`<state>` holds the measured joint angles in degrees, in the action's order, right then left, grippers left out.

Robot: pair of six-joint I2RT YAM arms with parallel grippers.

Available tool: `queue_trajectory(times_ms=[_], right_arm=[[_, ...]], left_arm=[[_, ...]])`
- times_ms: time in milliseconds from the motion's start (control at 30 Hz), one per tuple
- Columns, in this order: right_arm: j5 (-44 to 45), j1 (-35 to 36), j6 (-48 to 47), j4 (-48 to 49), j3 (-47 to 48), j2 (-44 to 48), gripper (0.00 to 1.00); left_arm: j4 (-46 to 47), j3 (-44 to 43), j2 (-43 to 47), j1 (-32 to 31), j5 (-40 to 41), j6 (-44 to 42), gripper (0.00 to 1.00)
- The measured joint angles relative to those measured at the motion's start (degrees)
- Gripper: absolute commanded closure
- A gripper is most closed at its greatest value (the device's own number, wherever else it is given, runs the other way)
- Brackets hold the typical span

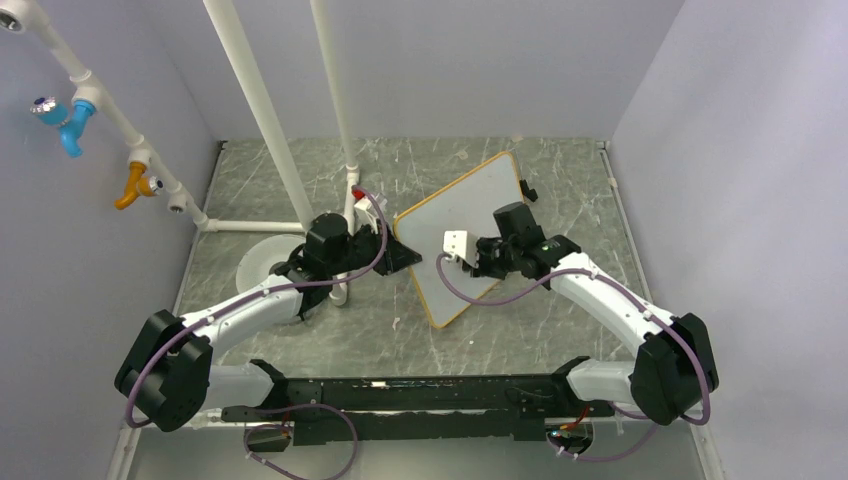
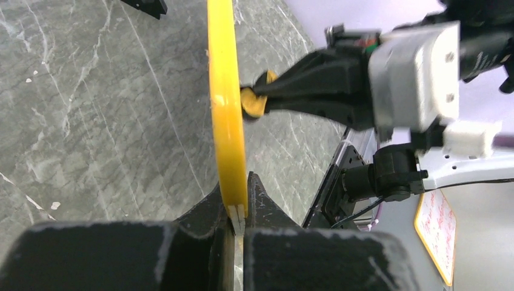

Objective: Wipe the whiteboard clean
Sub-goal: Erase the whiteboard at the center of the board.

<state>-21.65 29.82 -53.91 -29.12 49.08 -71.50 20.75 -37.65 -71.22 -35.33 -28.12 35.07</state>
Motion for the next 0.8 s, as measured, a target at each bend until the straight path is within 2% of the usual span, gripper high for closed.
queue_trajectory(times_ms=[233,367,567,700,800], right_arm=[[1.6,-3.67,-2.49,5.14,4.13,0.22,1.0],[-0.44,-3.65,-10.49,5.6,-0.09,1.84,1.0],[-2.97,-1.77,-20.85,0.87,-7.52,3.56,1.0],[-2.97,0.02,-22.56,-1.22,-9.55,3.23,1.0],[-2.91,0.24,-19.82,-0.7,-9.35,3.08,1.0]], left_arm=[[-2.05,-1.05,0.0,0.0,-0.22,0.61,1.0],[-2.64,-1.09,0.09,0.0,-0.11,1.09,1.0],[-3.82,-1.73,0.09,0.0,-0.07,0.2,1.0],[-4.33,-2.14,0.11,0.0,-0.31,-0.66,1.0],[-4.85,-2.58,0.11,0.0,-0.52,-1.46,1.0]])
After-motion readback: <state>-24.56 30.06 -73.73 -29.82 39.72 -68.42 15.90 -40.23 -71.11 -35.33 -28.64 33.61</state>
